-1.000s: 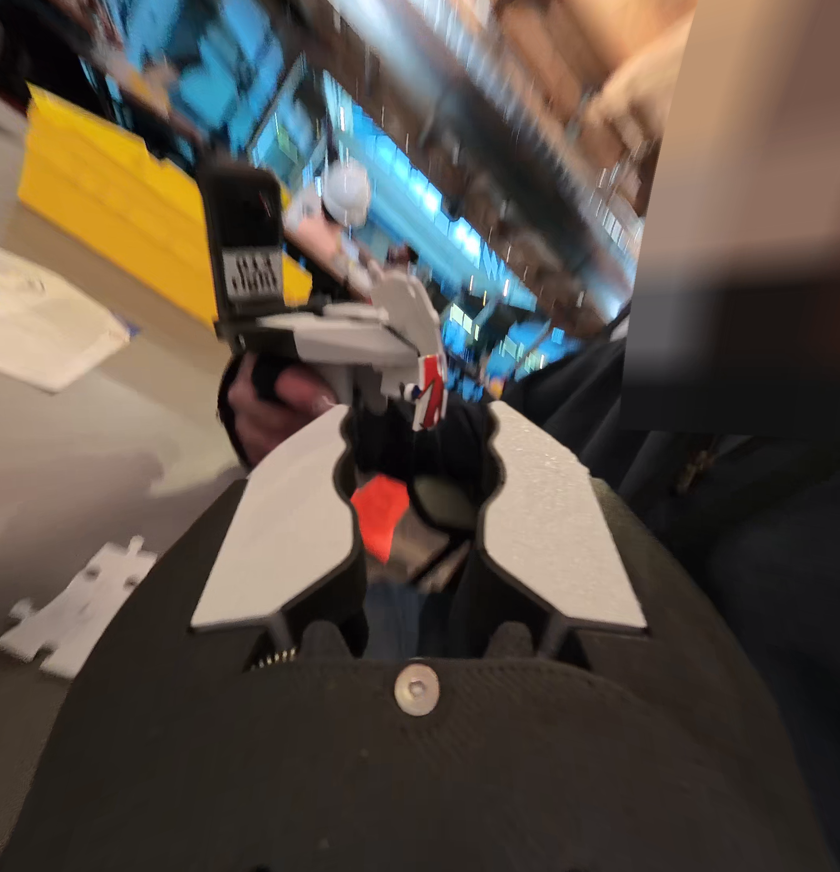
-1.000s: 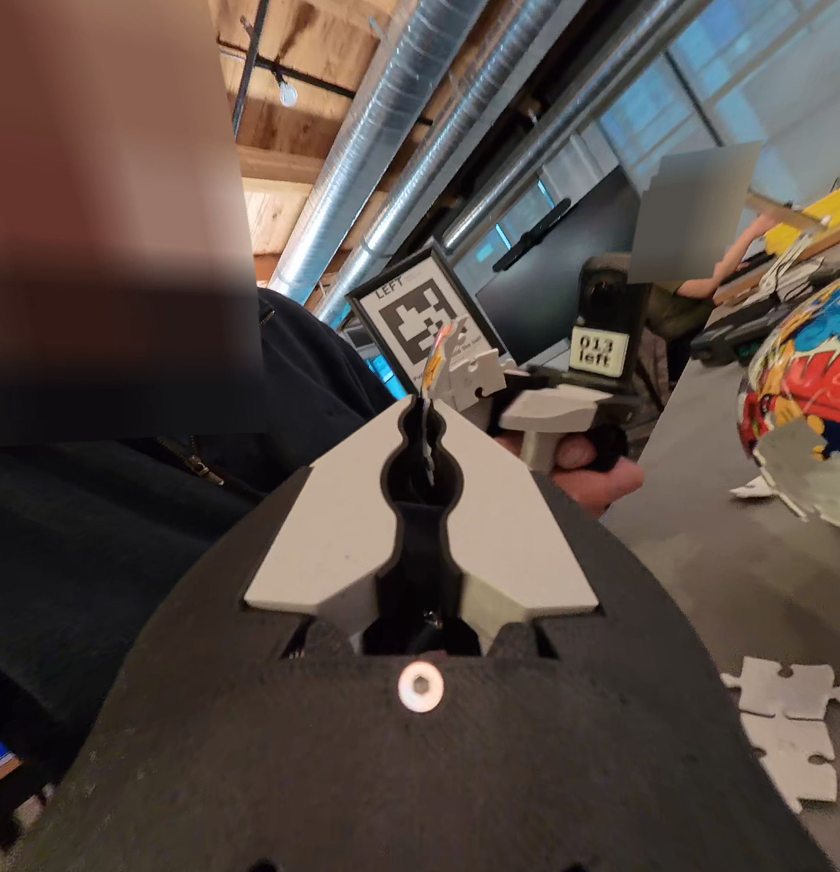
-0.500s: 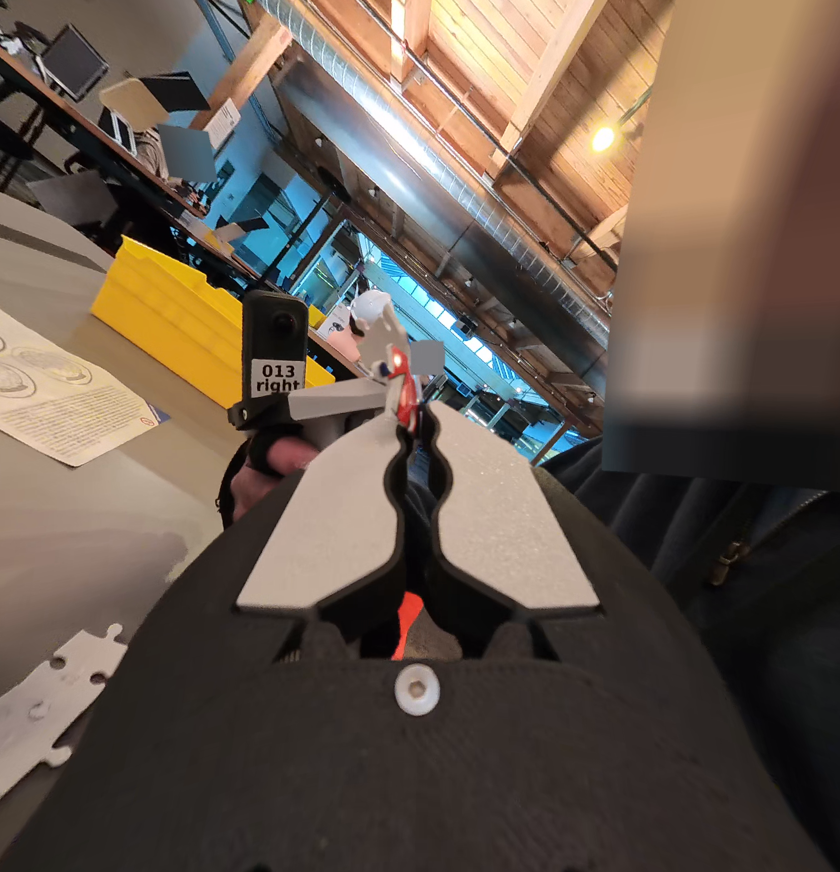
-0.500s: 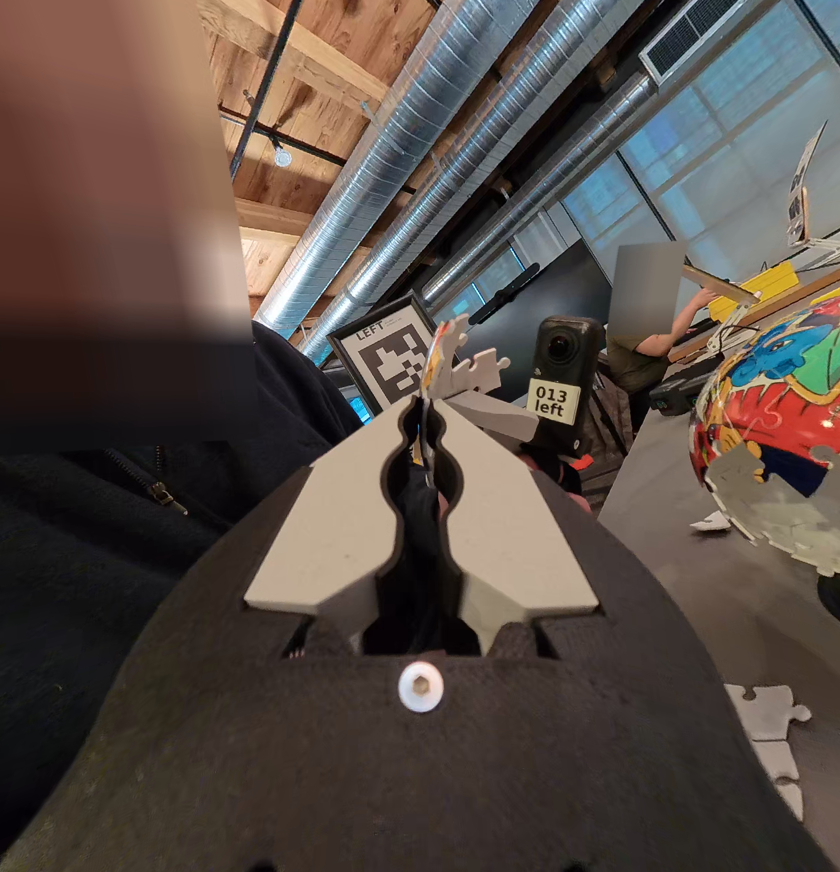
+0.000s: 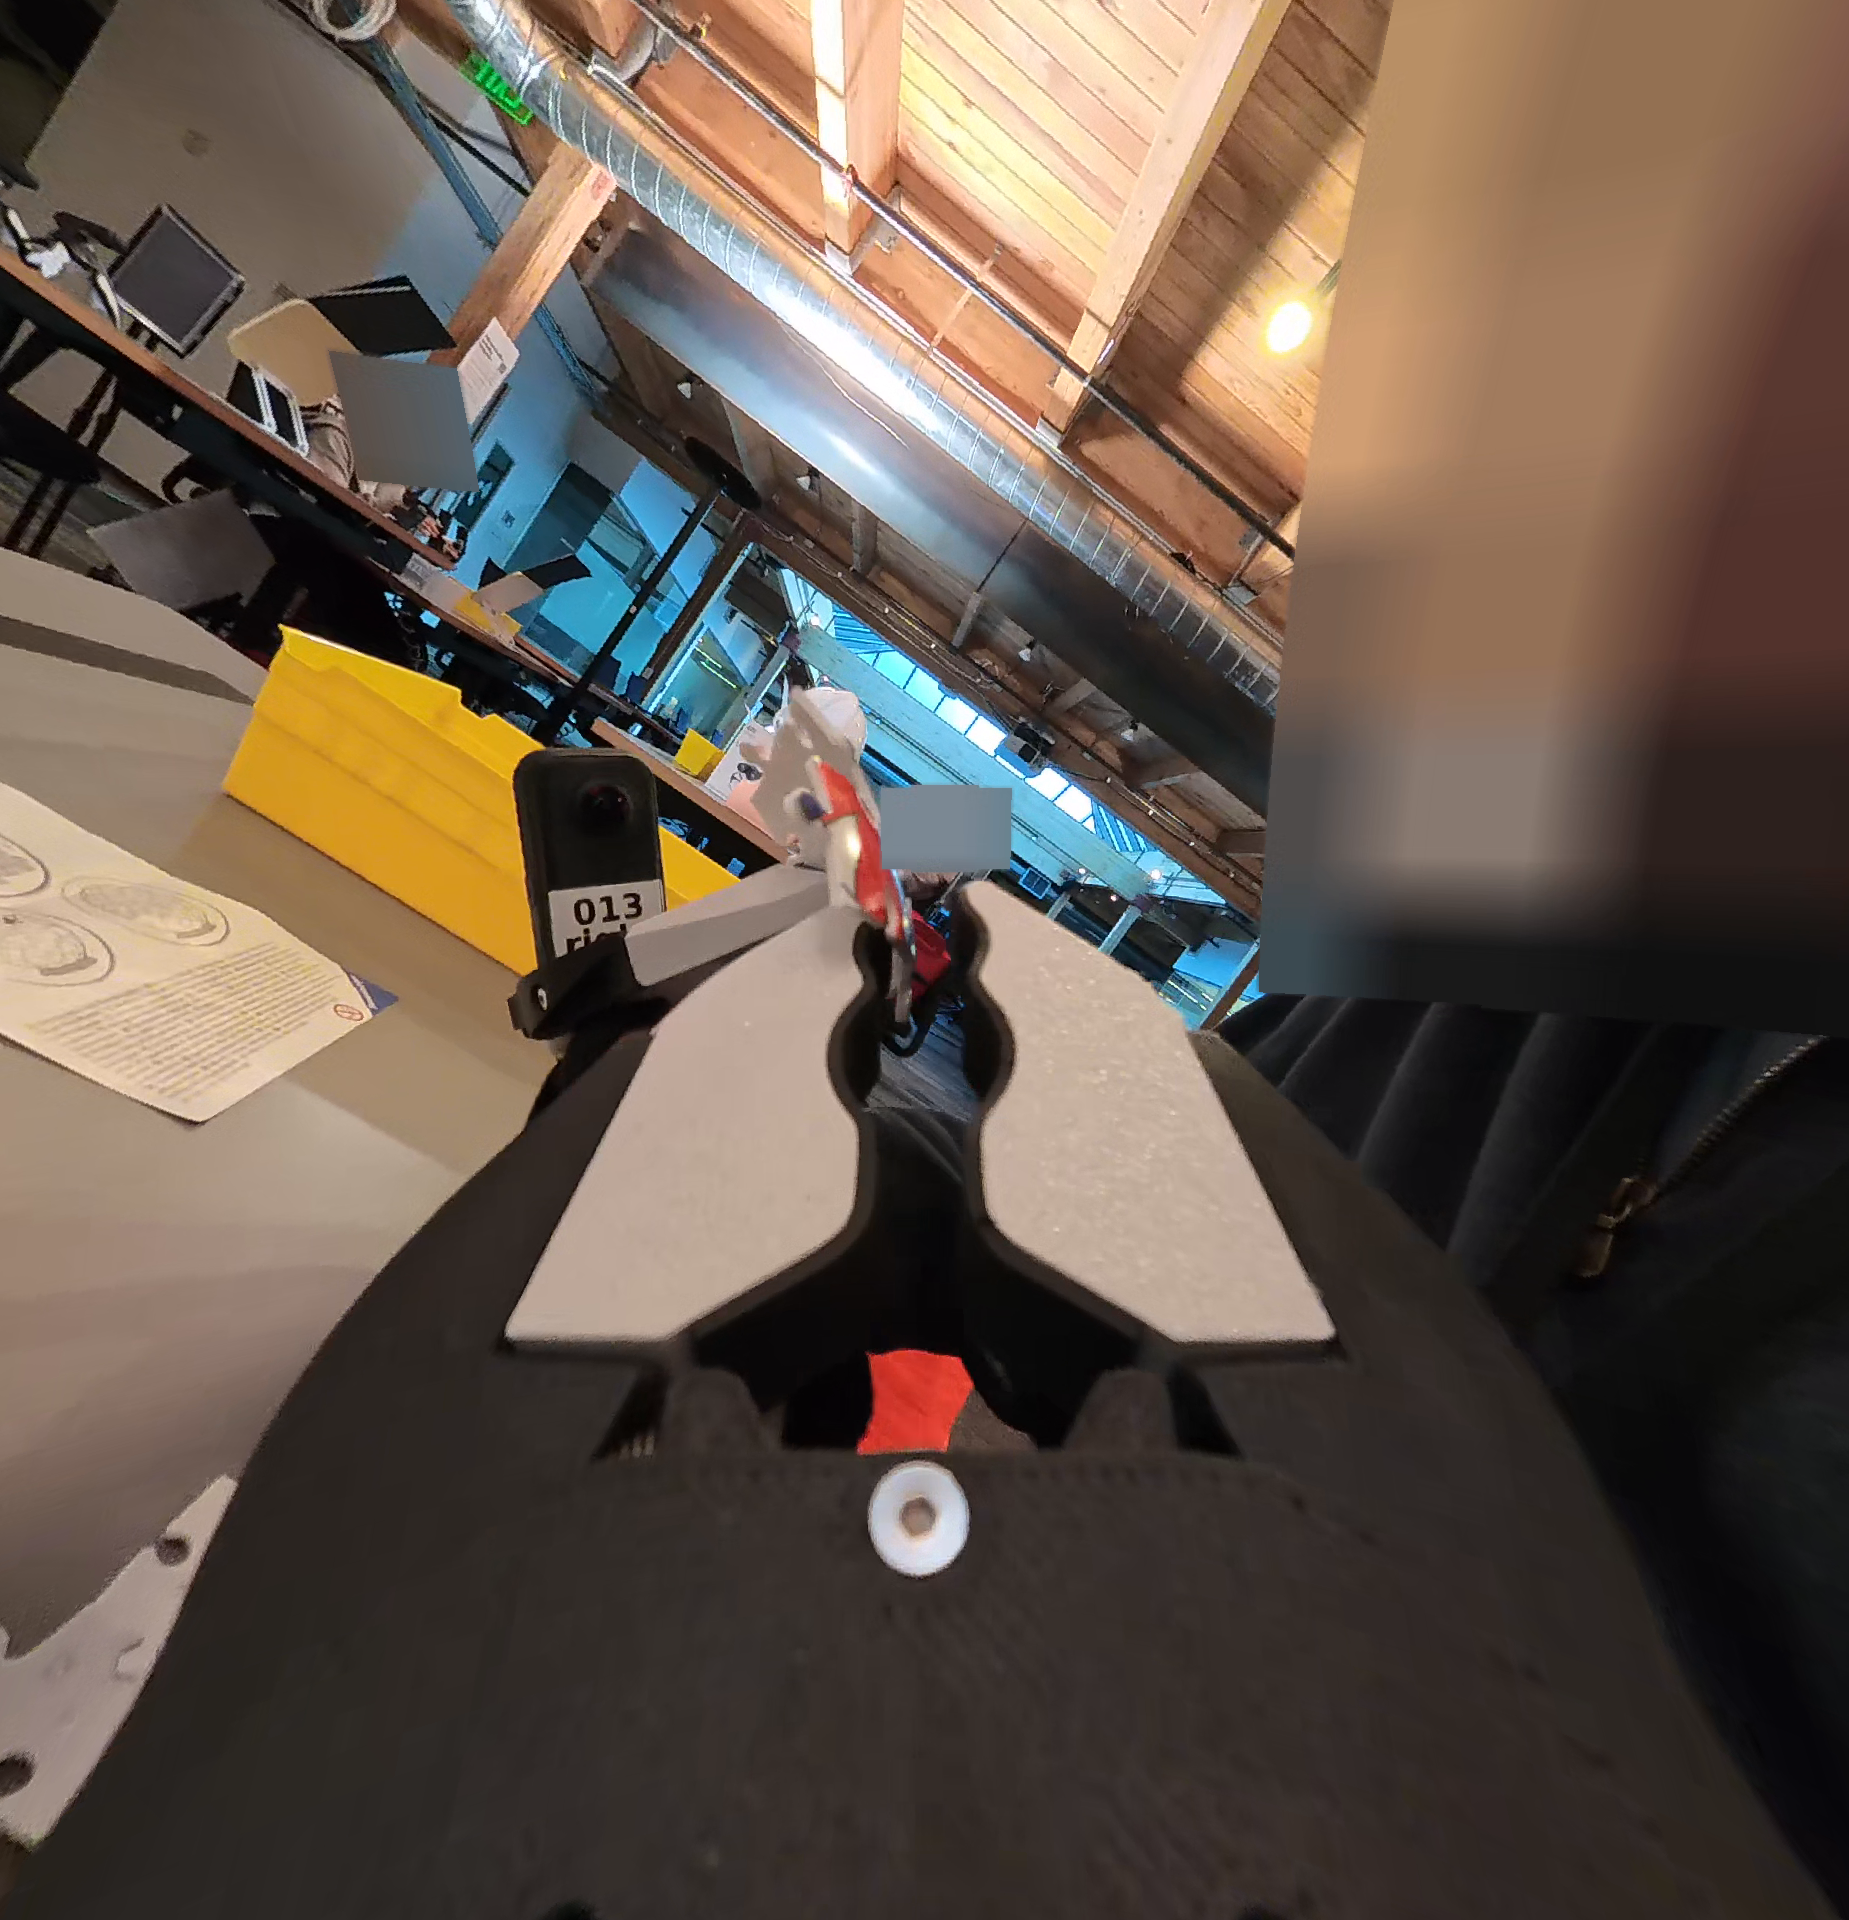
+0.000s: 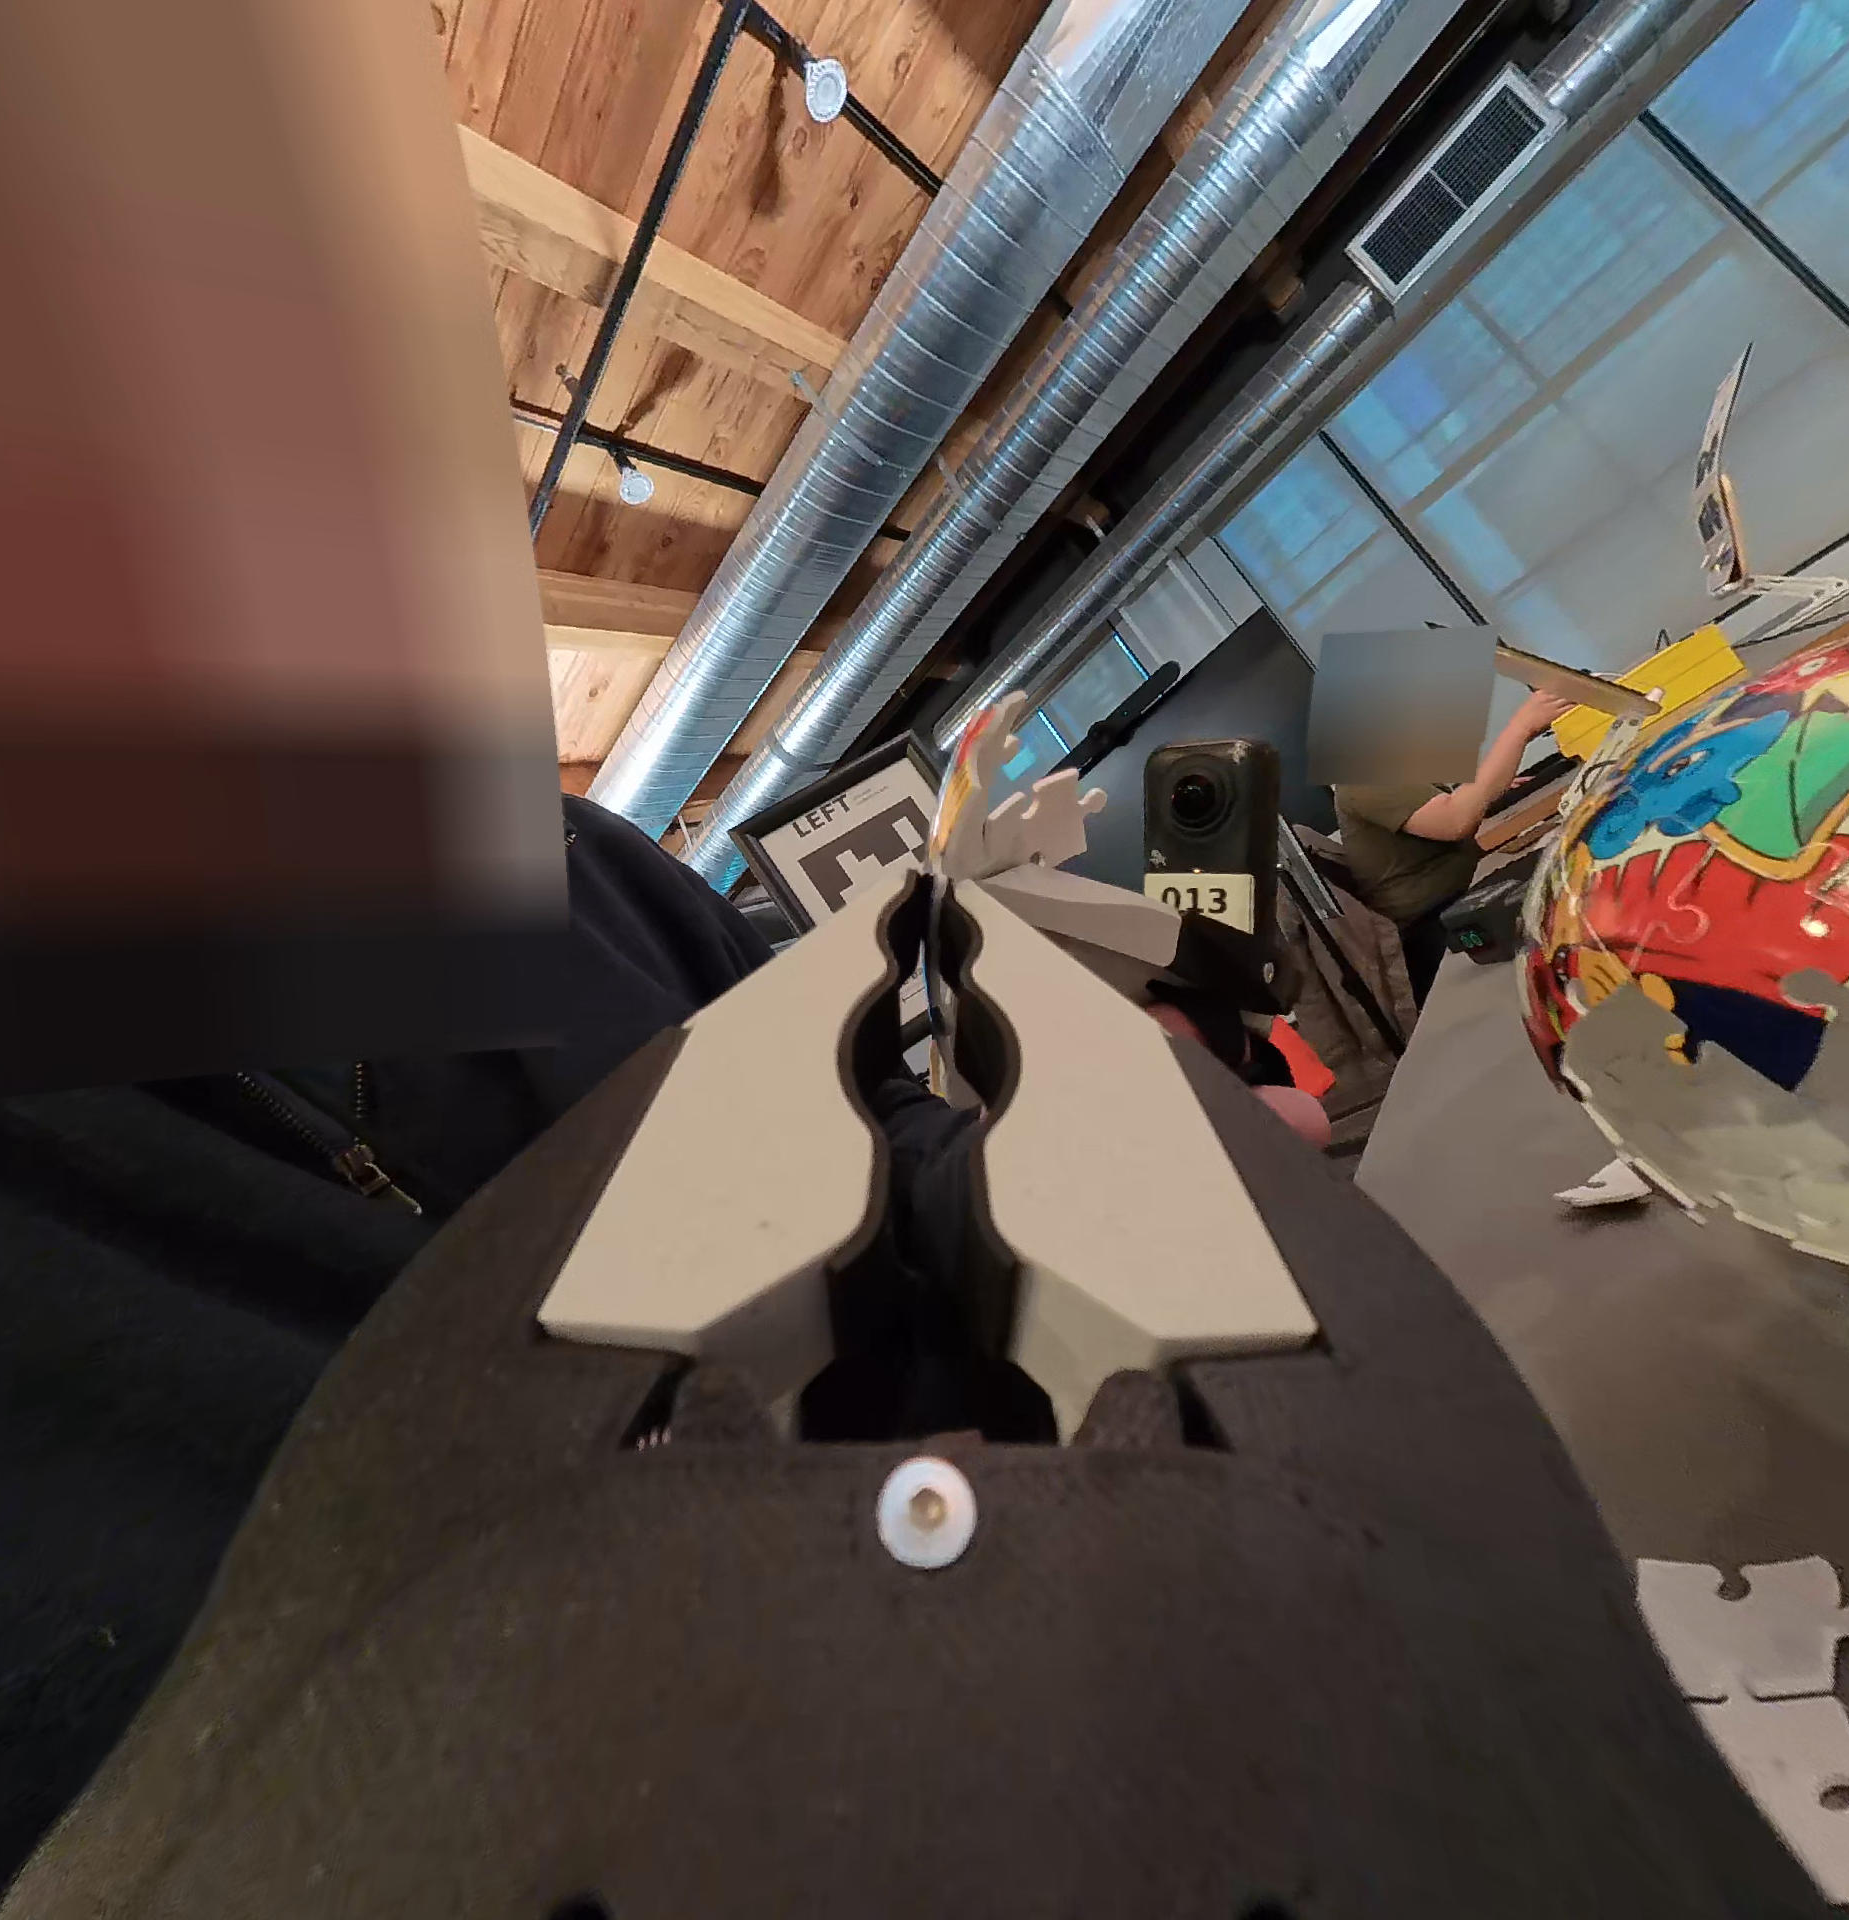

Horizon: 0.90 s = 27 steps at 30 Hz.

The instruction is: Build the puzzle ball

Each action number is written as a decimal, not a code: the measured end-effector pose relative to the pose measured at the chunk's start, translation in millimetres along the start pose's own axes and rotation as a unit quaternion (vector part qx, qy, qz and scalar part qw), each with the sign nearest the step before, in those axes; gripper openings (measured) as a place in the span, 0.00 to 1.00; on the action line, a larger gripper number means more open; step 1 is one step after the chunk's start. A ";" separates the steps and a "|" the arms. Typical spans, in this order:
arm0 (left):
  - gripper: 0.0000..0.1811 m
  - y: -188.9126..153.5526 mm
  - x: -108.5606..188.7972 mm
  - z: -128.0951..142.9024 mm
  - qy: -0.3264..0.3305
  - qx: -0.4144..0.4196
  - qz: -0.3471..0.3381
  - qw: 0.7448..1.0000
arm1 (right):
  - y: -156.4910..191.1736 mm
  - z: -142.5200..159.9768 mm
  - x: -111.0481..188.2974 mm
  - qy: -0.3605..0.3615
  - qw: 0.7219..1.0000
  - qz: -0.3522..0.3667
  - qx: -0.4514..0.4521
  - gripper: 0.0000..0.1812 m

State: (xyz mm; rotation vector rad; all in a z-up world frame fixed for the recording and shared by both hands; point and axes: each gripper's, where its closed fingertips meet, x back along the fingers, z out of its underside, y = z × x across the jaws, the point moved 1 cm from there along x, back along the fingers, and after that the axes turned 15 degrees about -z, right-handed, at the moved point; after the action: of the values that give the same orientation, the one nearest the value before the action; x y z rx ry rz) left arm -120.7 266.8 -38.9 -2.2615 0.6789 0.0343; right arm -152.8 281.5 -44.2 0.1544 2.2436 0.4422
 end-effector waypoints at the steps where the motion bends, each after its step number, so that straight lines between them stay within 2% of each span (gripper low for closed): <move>1: 0.05 1.2 -0.5 1.0 0.003 0.000 -0.003 1.000 | -0.5 -0.2 0.5 -0.001 1.000 0.001 0.002 0.00; 12: 0.01 6.0 -1.8 -3.3 -0.017 -0.034 -0.023 0.999 | -4.8 1.7 -7.0 -0.031 0.999 0.006 -0.004 0.00; 17: 0.08 6.1 -1.6 -13.2 -0.039 -0.031 -0.025 0.998 | -6.6 0.1 -3.2 -0.040 0.999 0.013 -0.001 0.00; 21: 0.06 8.6 -6.6 -10.0 -0.030 -0.037 -0.041 0.998 | -9.5 -0.5 -2.6 -0.041 0.999 0.018 0.003 0.00; 27: 0.02 10.8 -9.3 -15.5 -0.054 -0.039 -0.051 0.997 | -9.4 -4.2 -1.3 -0.044 0.999 0.025 0.011 0.00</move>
State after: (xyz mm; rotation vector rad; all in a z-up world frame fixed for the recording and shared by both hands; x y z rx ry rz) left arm -136.6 254.3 -33.0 -2.3479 0.5137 0.1341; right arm -154.8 271.3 -44.1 0.2371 2.1634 0.4301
